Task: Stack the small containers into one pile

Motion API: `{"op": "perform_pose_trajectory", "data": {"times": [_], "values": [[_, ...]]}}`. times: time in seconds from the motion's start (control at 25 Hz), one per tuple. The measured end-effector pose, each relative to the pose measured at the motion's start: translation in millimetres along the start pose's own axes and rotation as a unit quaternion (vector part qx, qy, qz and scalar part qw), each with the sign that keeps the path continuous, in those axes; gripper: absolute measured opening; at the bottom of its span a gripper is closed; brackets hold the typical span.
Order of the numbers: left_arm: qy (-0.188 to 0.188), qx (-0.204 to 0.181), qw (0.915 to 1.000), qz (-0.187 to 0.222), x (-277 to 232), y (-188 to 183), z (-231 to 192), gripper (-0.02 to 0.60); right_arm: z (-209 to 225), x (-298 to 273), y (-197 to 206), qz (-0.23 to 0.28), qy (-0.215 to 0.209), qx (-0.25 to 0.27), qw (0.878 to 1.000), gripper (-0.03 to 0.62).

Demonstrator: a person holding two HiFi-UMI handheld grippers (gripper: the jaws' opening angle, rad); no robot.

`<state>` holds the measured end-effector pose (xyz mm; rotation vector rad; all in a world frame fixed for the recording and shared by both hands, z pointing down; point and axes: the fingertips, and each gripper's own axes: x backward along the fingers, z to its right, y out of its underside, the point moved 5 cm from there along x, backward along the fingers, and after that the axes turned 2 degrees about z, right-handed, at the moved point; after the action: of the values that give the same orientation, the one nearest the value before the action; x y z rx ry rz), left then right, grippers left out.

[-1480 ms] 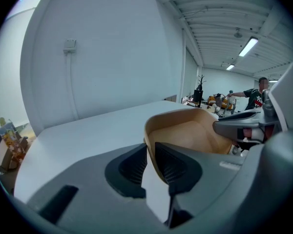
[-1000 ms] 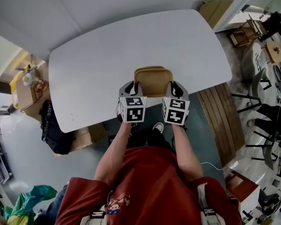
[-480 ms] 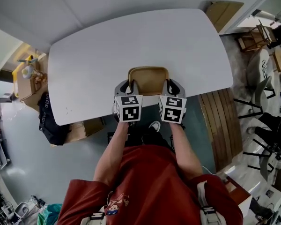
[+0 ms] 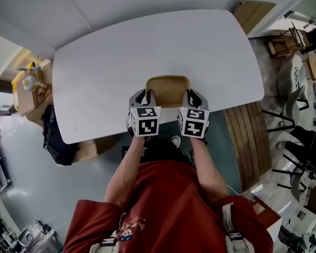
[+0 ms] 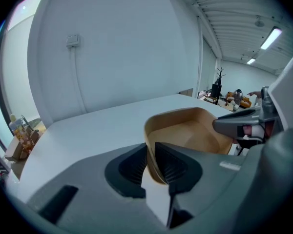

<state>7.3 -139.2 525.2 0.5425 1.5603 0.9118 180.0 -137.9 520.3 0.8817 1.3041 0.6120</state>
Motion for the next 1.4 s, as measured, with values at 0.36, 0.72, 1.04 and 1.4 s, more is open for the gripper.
{"op": "perform_pose_trajectory", "data": {"times": [0.36, 0.72, 1.04, 1.4], "values": [[0.01, -0.002, 0.9997, -0.02, -10.2, 7.2, -6.7, 0.06, -5.6, -10.1, 4.9, -0.022, 0.008, 0.007, 1.0, 0.032], [0.015, -0.006, 0.9993, -0.034, -15.2, 16.3, -4.6, 0.064, -4.2, -13.0, 13.4, -0.038, 0.013, 0.009, 0.999, 0.034], [0.014, -0.004, 0.9994, -0.032, -18.3, 15.2, -7.6, 0.066, -5.0, -17.8, 10.2, -0.034, 0.014, 0.007, 0.999, 0.034], [0.014, -0.002, 0.9993, -0.035, -21.5, 12.5, -10.4, 0.064, -6.1, -20.3, 6.7, -0.037, 0.013, 0.01, 0.999, 0.034]]}}
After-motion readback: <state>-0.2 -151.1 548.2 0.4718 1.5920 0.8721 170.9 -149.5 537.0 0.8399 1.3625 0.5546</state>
